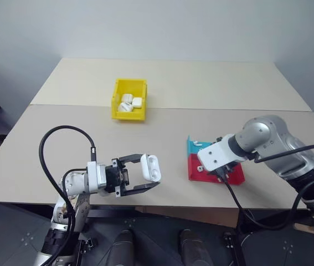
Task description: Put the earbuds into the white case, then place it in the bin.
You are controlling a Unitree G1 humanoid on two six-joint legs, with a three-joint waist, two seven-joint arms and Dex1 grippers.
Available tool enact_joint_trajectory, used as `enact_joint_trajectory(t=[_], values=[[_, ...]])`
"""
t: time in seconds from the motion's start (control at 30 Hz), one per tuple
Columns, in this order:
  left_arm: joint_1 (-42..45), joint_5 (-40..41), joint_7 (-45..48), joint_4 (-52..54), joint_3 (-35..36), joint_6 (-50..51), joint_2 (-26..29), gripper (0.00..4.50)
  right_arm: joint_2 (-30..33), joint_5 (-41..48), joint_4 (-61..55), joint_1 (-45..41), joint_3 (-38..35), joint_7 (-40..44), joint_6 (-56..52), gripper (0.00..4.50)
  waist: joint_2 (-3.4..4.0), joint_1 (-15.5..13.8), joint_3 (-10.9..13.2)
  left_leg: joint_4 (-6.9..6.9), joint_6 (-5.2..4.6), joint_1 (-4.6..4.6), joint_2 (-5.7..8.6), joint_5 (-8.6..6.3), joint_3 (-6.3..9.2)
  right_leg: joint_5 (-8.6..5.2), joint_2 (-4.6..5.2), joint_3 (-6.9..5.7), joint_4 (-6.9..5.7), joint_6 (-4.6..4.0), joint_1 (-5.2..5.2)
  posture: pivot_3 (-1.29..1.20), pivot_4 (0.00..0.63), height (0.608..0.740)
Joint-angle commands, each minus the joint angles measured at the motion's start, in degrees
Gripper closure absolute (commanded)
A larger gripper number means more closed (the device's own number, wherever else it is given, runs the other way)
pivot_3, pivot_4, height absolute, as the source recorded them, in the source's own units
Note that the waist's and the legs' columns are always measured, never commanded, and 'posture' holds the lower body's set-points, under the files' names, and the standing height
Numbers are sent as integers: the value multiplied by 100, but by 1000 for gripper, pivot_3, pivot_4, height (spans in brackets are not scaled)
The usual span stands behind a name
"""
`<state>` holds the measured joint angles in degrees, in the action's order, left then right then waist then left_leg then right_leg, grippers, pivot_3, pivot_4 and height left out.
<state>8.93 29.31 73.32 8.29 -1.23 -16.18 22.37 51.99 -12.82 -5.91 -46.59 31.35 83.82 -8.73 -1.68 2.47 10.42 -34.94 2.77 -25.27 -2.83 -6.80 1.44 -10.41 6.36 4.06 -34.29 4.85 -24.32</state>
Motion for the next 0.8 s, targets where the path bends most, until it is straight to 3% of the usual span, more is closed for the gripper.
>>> enact_joint_trajectory(t=[0.03, 0.8], values=[[20, 31, -98, 193, -3, -52, 62, 1764, -111, -230, 161, -231, 34, 154, 170, 1874, 0, 4, 0, 0, 0, 1, 0, 0, 0, 0, 0, 0, -1, 0, 1, 0, 150, 740], [-96, -215, -546, 320, -139, 27, 227, 1764, -925, -755, 1511, -798, 408, 640, 826, 1874, 1, 14, 0, 9, 0, 1, 0, 0, 1, 0, -2, -1, -8, -1, -5, 0, 150, 740]])
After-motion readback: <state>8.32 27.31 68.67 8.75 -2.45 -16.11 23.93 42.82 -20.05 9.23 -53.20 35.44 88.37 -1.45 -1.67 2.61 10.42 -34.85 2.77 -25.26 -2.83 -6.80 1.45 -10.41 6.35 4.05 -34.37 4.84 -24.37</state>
